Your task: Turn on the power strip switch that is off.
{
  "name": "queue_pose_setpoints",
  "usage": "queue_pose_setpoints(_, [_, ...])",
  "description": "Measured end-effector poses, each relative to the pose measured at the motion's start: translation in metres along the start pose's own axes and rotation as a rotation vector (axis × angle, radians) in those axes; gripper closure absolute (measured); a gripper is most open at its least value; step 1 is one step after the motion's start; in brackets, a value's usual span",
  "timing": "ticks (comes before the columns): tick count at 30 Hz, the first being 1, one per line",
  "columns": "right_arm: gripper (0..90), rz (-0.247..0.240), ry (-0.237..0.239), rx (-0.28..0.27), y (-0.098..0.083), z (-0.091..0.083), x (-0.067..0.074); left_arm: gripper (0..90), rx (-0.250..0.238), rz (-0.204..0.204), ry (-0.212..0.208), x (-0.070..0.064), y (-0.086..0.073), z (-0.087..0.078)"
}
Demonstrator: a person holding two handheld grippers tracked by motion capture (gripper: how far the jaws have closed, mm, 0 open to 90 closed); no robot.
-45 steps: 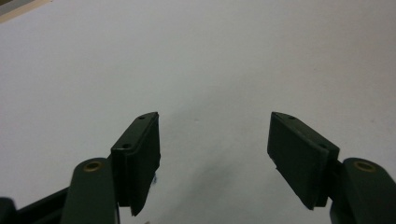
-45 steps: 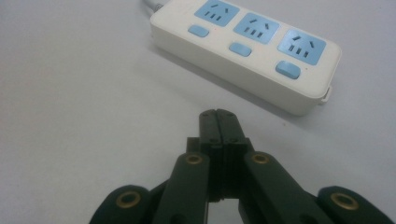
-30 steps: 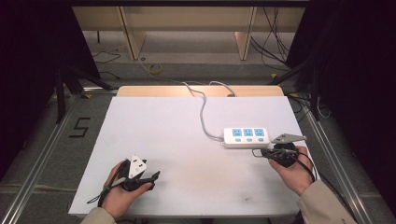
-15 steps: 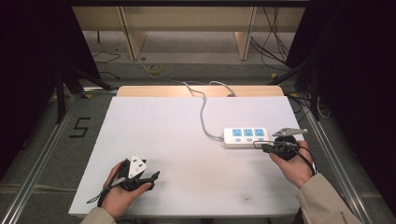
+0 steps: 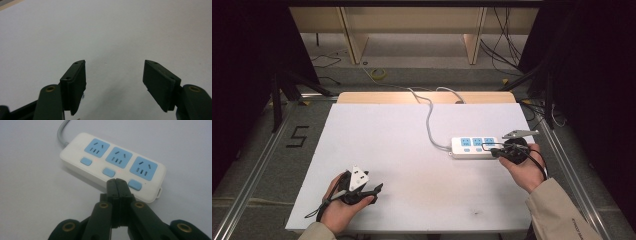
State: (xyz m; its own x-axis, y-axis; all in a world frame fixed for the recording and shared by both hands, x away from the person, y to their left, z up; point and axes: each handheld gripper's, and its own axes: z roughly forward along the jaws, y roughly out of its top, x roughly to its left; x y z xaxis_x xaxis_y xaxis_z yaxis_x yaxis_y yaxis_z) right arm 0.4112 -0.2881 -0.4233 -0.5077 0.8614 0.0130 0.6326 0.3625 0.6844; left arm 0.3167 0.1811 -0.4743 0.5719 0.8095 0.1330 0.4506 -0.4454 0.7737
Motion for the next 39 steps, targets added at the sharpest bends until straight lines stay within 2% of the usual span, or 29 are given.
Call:
queue_pose_setpoints(11, [90.0, -0.012, -0.015, 0.018, 0.01, 0.006, -0.006, 35.0, -0.003, 0.0, 0.003, 0.0, 0.0, 0.0])
queue_pose_setpoints(24, [90.0, -0.024, -0.021, 0.048, 0.019, 0.012, -0.007, 35.0, -0.004, 0.002, 0.006, 0.0, 0.0, 0.0])
queue_pose_setpoints(39, [90.0, -0.004, -0.013, 0.085, 0.026, 0.017, -0.011, 34.9, 0.001, 0.006, 0.007, 0.001, 0.0, 0.0])
